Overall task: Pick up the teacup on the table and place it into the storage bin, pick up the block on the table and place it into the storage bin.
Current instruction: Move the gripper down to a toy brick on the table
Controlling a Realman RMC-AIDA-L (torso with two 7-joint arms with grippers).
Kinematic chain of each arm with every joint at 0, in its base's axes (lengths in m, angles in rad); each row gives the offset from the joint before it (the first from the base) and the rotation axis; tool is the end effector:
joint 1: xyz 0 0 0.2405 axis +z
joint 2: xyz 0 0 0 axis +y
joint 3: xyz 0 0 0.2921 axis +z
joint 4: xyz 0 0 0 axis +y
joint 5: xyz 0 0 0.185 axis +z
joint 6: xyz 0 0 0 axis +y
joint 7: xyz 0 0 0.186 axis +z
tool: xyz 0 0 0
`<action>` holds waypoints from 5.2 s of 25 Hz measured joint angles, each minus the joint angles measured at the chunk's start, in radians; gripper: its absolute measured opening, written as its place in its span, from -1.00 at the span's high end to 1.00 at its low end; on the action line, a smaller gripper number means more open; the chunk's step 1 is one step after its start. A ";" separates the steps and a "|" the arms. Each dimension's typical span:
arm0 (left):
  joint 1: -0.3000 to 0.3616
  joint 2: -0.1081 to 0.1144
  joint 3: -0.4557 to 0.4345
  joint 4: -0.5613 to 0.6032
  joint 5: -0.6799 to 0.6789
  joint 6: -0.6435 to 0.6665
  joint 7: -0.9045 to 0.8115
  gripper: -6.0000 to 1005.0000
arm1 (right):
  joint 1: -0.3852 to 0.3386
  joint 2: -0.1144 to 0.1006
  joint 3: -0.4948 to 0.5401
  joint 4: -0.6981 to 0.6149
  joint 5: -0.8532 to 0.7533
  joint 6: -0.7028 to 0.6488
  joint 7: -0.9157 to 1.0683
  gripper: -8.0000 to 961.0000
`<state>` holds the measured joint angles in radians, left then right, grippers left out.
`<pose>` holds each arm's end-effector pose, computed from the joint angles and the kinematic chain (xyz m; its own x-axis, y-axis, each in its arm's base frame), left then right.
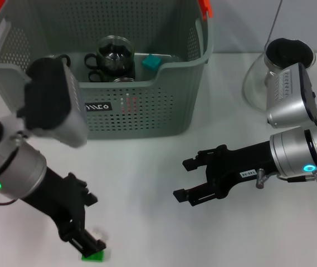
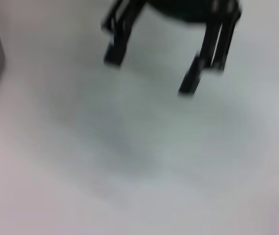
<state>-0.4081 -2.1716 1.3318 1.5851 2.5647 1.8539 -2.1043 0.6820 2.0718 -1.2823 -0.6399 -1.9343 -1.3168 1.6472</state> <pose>-0.2393 0.2717 -0.0598 0.8756 0.3390 -0.3440 0.3111 -0.9407 -0.1352 0.2178 0.3460 -0.1272 0.9191 -0.3614 -0.1567 -0.3660 -0.9306 -0.0003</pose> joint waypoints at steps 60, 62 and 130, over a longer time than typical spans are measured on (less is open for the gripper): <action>0.003 -0.001 0.178 -0.156 0.179 -0.252 0.302 -0.65 | 0.013 -0.001 0.024 -0.006 0.000 0.030 0.004 -0.84; 0.004 -0.001 0.179 -0.156 0.179 -0.251 0.303 -0.65 | 0.013 -0.001 0.024 -0.006 0.000 0.030 0.004 -0.84; -0.021 -0.002 0.235 -0.231 0.161 -0.277 0.325 0.19 | 0.027 -0.001 0.035 -0.006 0.000 0.033 0.014 -0.84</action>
<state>-0.4293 -2.1736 1.5669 1.3537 2.7260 1.5765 -1.7792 0.7086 2.0708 -1.2477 -0.6458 -1.9343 -1.2841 1.6610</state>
